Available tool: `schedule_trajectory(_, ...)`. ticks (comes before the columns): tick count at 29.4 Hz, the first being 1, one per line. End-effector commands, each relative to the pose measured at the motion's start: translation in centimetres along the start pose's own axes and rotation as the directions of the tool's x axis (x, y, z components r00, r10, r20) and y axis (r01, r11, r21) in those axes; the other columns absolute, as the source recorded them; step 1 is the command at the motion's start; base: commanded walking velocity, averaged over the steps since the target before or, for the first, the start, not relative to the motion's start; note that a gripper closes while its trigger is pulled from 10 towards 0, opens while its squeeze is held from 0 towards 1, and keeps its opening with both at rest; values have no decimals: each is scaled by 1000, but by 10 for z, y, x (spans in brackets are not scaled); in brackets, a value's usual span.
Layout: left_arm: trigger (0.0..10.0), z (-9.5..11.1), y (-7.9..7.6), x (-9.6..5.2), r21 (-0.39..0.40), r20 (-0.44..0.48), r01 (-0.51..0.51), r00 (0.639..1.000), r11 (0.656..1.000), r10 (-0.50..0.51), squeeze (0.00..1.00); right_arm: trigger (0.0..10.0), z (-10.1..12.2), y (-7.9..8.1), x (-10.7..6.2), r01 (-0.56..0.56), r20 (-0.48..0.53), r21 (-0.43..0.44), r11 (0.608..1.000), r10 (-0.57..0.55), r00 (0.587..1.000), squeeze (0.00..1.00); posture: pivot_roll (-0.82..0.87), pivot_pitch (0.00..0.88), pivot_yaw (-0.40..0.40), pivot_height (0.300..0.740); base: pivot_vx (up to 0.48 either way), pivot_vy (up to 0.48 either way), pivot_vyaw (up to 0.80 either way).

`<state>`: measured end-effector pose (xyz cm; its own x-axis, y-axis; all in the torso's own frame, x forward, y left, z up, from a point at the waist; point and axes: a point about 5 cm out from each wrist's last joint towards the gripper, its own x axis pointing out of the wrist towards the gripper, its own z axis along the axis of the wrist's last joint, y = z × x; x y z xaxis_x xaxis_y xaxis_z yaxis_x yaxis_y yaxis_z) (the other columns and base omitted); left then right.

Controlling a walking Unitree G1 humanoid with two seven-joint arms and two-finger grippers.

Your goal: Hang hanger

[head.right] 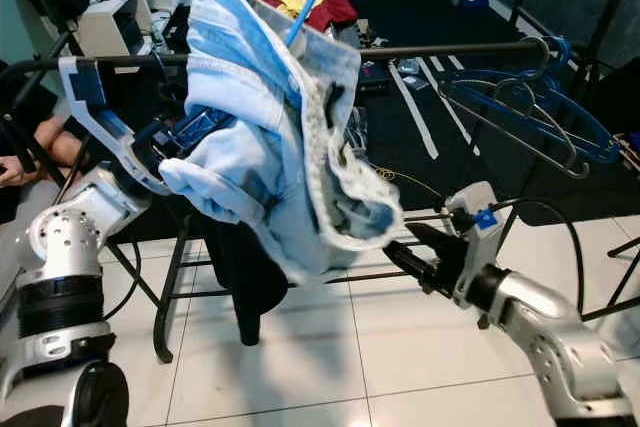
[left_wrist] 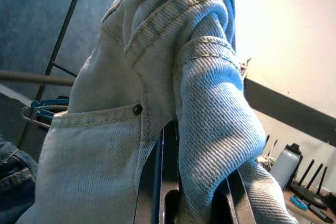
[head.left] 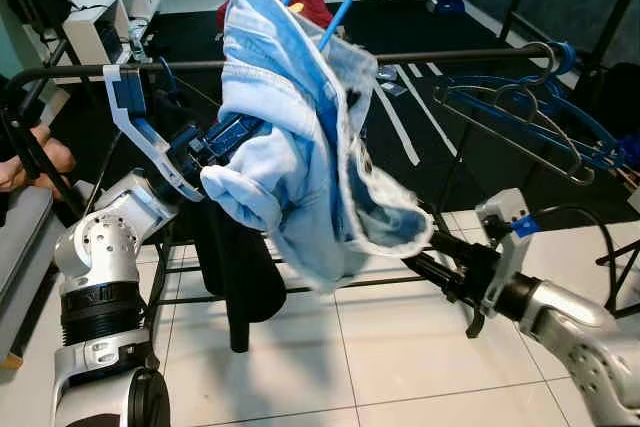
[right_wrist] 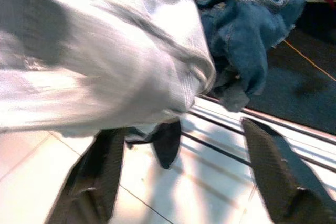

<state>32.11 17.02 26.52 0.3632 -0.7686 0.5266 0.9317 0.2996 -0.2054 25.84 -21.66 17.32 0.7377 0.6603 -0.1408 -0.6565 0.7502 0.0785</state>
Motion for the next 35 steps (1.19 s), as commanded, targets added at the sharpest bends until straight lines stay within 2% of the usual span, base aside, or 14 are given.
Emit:
schedule_trajectory(1, 10000, 7, -3, -7, 119, -86, 32, 996, 992, -21, 0, 10000, 6, 0, -15, -39, -1, -13, 999, 39, 999, 1000, -55, 61, 23, 740, 0, 0, 0)
schedule_trajectory(3, 10000, 7, -3, -7, 119, -86, 32, 996, 992, -21, 0, 10000, 6, 0, -15, -39, -1, -13, 999, 39, 999, 1000, -55, 61, 23, 740, 0, 0, 0)
schedule_trajectory(5, 10000, 1, -3, -19, 201, -252, 73, 968, 977, -21, 0, 10000, 15, -9, -38, -23, -19, -50, 999, 22, 1000, 1000, -61, 60, 20, 740, 0, 0, 0)
schedule_trajectory(6, 10000, 1, -3, -19, 201, -252, 73, 968, 977, -21, 0, 10000, 15, -9, -38, -23, -19, -50, 999, 22, 1000, 1000, -61, 60, 20, 740, 0, 0, 0)
schedule_trajectory(7, 10000, -1, -3, -23, 220, -305, 93, 952, 971, -22, 0, 10000, 19, -12, -45, -6, -18, -63, 998, 5, 1000, 1000, -63, 58, 20, 740, 0, 0, 0)
schedule_trajectory(9, 10000, -1, -3, -23, 220, -305, 93, 952, 971, -22, 0, 10000, 19, -12, -45, -6, -18, -63, 998, 5, 1000, 1000, -63, 58, 20, 740, 0, 0, 0)
schedule_trajectory(11, 10000, -3, -4, -28, 241, -362, 115, 932, 964, -20, 0, 10000, 34, -13, -50, 1, 72, -61, 998, 3, 997, 1000, -62, 54, 18, 740, 0, 0, 0)
schedule_trajectory(12, 10000, -3, -4, -28, 241, -362, 115, 932, 964, -20, 0, 10000, 34, -13, -50, 1, 72, -61, 998, 3, 997, 1000, -62, 54, 18, 740, 0, 0, 0)
schedule_trajectory(13, 10000, -3, -4, -28, 242, -367, 118, 930, 963, -22, 0, 10000, 40, -13, -48, -1, 128, -53, 999, 8, 992, 1000, -64, 53, 17, 740, 0, 0, 0)
schedule_trajectory(18, 10000, -7, -1, -29, 253, -382, 110, 924, 961, -5, 0, 10000, 47, -12, -44, 2, 197, -52, 999, 8, 980, 1000, -61, 52, 19, 740, 0, 0, 0)
schedule_trajectory(23, 10000, -16, 6, -39, 315, -520, 138, 853, 939, 49, 0, 10000, 77, -14, -59, -25, 325, -71, 997, 47, 945, 1000, -50, 52, 18, 740, 0, 0, 0)
schedule_trajectory(29, 10000, -17, 8, -39, 332, -546, 159, 836, 930, 52, 0, 10000, 97, -16, -69, -29, 381, -111, 993, 70, 922, 1000, -49, 50, 21, 740, 0, 0, 0)
schedule_trajectory(32, 10000, -21, 7, -31, 351, -548, 176, 835, 920, 49, 0, 10000, 111, -17, -73, -17, 396, -169, 986, 84, 915, 1000, -53, 48, 21, 740, 0, 0, 0)
schedule_trajectory(35, 10000, -26, 4, -24, 353, -567, 220, 823, 909, 21, 0, 10000, 119, -17, -70, -20, 364, -227, 974, 104, 926, 1000, -54, 45, 20, 740, 0, 0, 0)
